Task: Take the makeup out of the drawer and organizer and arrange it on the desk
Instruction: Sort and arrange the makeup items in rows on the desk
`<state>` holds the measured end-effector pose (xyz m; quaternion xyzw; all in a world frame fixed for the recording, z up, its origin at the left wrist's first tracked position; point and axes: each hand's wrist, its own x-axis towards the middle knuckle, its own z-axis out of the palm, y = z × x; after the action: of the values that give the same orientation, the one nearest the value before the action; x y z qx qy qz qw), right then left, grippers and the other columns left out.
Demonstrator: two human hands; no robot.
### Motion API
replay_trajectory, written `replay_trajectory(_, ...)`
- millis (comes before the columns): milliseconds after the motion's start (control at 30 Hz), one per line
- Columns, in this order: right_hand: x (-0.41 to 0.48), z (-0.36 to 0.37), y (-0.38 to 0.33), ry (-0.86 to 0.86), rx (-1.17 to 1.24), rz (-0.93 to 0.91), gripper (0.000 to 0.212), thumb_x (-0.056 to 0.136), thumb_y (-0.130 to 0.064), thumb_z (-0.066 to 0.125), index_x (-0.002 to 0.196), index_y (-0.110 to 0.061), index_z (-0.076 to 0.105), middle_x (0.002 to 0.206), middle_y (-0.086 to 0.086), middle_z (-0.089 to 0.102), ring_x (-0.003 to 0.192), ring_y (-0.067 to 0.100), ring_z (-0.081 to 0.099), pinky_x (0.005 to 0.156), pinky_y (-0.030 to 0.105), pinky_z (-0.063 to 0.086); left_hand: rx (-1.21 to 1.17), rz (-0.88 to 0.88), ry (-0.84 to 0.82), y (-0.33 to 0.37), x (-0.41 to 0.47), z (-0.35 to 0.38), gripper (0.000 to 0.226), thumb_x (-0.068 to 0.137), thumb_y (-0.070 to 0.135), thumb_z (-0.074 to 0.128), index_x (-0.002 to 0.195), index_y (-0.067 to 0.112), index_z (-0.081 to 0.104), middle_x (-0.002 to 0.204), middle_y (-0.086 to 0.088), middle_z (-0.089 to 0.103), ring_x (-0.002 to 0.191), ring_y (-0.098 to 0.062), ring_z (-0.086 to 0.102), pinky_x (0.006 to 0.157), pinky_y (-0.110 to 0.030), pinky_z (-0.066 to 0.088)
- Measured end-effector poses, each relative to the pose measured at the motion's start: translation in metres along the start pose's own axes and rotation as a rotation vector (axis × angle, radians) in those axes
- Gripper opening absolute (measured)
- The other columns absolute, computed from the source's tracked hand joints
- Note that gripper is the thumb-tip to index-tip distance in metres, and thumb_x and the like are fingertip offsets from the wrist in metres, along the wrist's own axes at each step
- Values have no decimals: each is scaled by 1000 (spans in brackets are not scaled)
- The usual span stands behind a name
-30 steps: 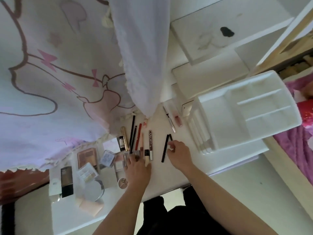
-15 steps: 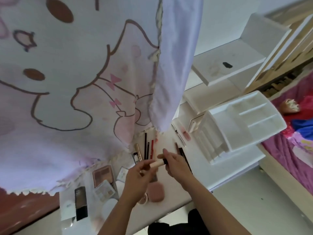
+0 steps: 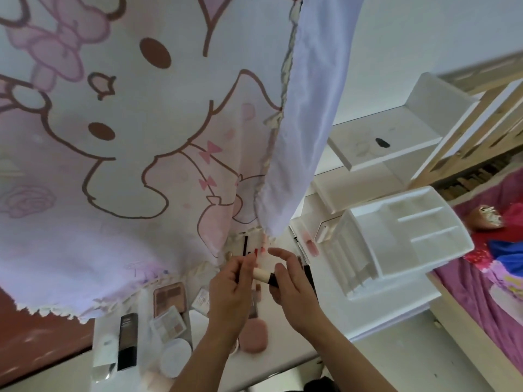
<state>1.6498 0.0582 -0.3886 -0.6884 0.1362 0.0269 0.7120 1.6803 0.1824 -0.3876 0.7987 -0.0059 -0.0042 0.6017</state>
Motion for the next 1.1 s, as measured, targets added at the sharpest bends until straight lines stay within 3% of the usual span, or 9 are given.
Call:
replay_trajectory(167,-3,-7,-8,-12,38,38,34,107,-10,30,125,-27,53,53,-15,41,49,4,38,48,17,36,471,274,62,-2,10,4,42,98,60,24,60,42,30,41,11,34,39,-7,38,40,-25,33)
replay_trajectory(267,-2,-10,-14,24,29,-35,30,107,-10,31,127,-25,49,53,-15,44,52,2,41,55,18,41,341,68,59,9,9,14,54,95,59,31,49,32,41,37,7,40,37,-8,38,42,-30,35)
replay_trajectory(433,-2,-8,-14,39,-75,-179,31,108,-16,32,126,-38,44,54,-11,42,54,8,39,59,39,39,114,-138,63,24,7,17,54,101,20,47,47,15,46,35,8,41,33,-4,39,42,-18,32)
replay_trajectory(600,-2,-8,-9,23,-393,-454,27,105,-36,31,132,-37,33,75,-22,44,66,5,48,63,21,42,-121,-415,-9,32,11,16,42,98,21,42,57,14,43,42,7,35,35,-5,31,37,-18,29)
replay_trajectory(733,-3,-14,-18,-50,-462,-289,33,100,-50,38,130,-40,42,96,-24,48,94,1,52,84,11,40,-171,-477,26,30,14,9,41,99,27,39,60,15,46,46,4,37,36,-5,31,37,-19,28)
replay_trajectory(867,-2,-16,-28,-119,-208,-33,43,99,-53,37,107,-23,66,68,4,63,59,13,55,62,26,49,32,-262,53,28,16,0,49,101,25,44,54,14,44,40,9,35,36,-4,31,38,-14,28)
replay_trajectory(933,-1,-15,-30,-81,-144,15,34,102,-41,45,97,-15,66,65,5,64,56,13,57,59,25,49,73,-191,52,29,16,-1,52,101,24,45,50,15,42,36,9,34,35,-5,32,38,-12,26)
replay_trajectory(1000,-1,-17,-30,-91,-34,54,11,99,-25,59,103,-16,61,83,4,69,70,12,65,66,20,50,88,-165,75,29,16,-2,53,100,23,46,48,15,42,35,8,34,35,-7,32,37,-13,26)
replay_trajectory(1100,0,-25,-35,-171,28,135,33,89,-37,71,117,-28,56,108,-7,68,94,12,70,78,23,53,100,-149,89,27,16,-4,55,101,23,46,47,12,46,36,7,35,36,-7,33,38,-14,27)
